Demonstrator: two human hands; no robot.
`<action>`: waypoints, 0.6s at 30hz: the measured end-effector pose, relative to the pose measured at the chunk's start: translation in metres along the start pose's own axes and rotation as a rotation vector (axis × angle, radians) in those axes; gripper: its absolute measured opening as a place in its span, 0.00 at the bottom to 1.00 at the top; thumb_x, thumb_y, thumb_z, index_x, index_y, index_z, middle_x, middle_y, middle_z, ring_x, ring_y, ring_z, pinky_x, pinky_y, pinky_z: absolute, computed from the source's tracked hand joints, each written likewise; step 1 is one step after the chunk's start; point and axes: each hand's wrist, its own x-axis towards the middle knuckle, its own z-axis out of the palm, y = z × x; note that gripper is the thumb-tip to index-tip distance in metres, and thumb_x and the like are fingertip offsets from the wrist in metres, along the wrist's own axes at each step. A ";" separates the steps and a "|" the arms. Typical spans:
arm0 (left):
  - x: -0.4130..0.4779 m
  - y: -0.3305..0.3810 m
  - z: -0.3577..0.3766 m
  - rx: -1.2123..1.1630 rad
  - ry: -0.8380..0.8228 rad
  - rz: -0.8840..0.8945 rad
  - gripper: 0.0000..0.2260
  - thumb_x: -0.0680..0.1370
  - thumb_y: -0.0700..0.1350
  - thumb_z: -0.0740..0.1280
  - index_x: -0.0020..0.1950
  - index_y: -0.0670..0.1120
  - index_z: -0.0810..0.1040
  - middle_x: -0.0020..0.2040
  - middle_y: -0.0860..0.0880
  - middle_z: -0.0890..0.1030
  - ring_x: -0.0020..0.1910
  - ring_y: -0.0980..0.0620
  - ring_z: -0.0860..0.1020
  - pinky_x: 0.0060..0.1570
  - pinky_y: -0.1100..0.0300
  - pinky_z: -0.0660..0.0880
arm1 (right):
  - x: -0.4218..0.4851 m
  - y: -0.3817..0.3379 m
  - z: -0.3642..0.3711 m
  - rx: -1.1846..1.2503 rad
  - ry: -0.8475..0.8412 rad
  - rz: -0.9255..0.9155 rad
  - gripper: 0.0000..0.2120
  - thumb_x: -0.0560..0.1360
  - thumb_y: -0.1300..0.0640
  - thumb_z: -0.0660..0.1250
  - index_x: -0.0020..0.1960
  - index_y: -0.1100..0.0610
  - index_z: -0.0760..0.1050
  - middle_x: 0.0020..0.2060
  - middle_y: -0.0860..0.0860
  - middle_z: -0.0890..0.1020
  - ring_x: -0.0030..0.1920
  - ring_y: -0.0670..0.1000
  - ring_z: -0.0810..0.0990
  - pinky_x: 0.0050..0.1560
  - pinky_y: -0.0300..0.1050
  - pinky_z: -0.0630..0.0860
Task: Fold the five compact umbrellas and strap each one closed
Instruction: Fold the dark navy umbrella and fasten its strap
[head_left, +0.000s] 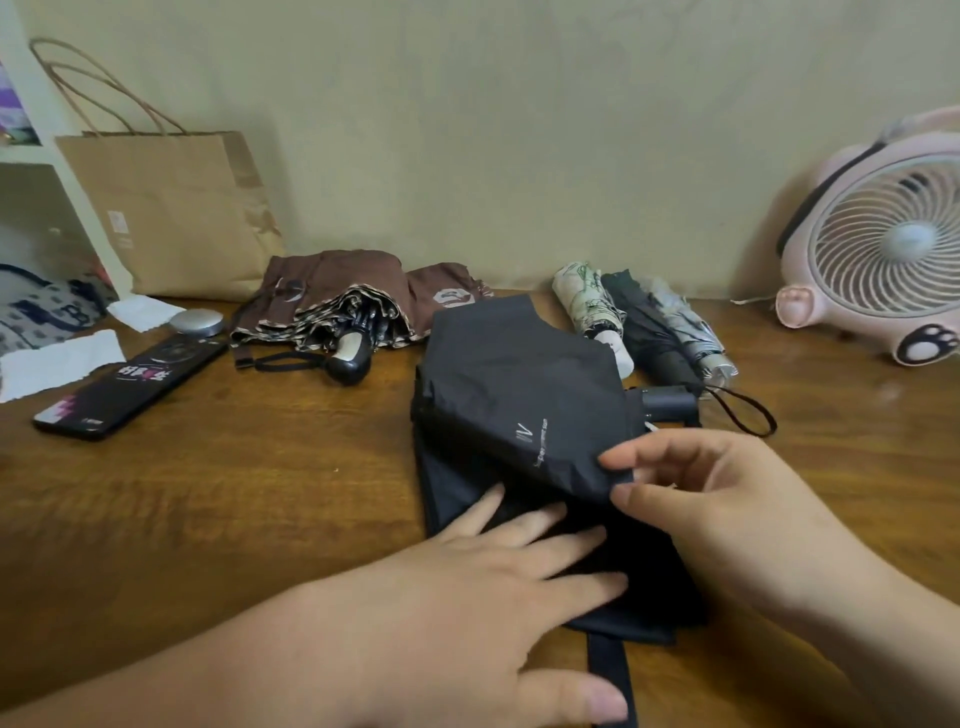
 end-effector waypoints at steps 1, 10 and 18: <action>-0.002 0.000 0.004 0.001 0.008 -0.014 0.35 0.78 0.73 0.47 0.82 0.64 0.45 0.82 0.63 0.39 0.77 0.63 0.29 0.75 0.48 0.27 | -0.001 0.003 0.002 -0.049 -0.012 0.015 0.11 0.73 0.66 0.76 0.45 0.49 0.86 0.37 0.56 0.85 0.35 0.50 0.79 0.41 0.44 0.75; -0.040 -0.020 0.010 -0.130 0.484 -0.290 0.26 0.78 0.67 0.48 0.54 0.57 0.82 0.59 0.63 0.80 0.64 0.64 0.73 0.64 0.70 0.68 | -0.001 0.015 -0.005 -0.237 0.034 -0.020 0.10 0.71 0.61 0.78 0.39 0.47 0.85 0.33 0.49 0.85 0.30 0.44 0.77 0.34 0.34 0.72; -0.030 -0.031 -0.011 -0.899 0.906 -0.681 0.18 0.70 0.57 0.78 0.53 0.57 0.74 0.41 0.54 0.83 0.36 0.57 0.81 0.40 0.58 0.78 | -0.008 0.033 0.003 -0.357 0.034 -0.199 0.22 0.70 0.64 0.78 0.53 0.40 0.80 0.34 0.48 0.80 0.31 0.49 0.77 0.37 0.39 0.74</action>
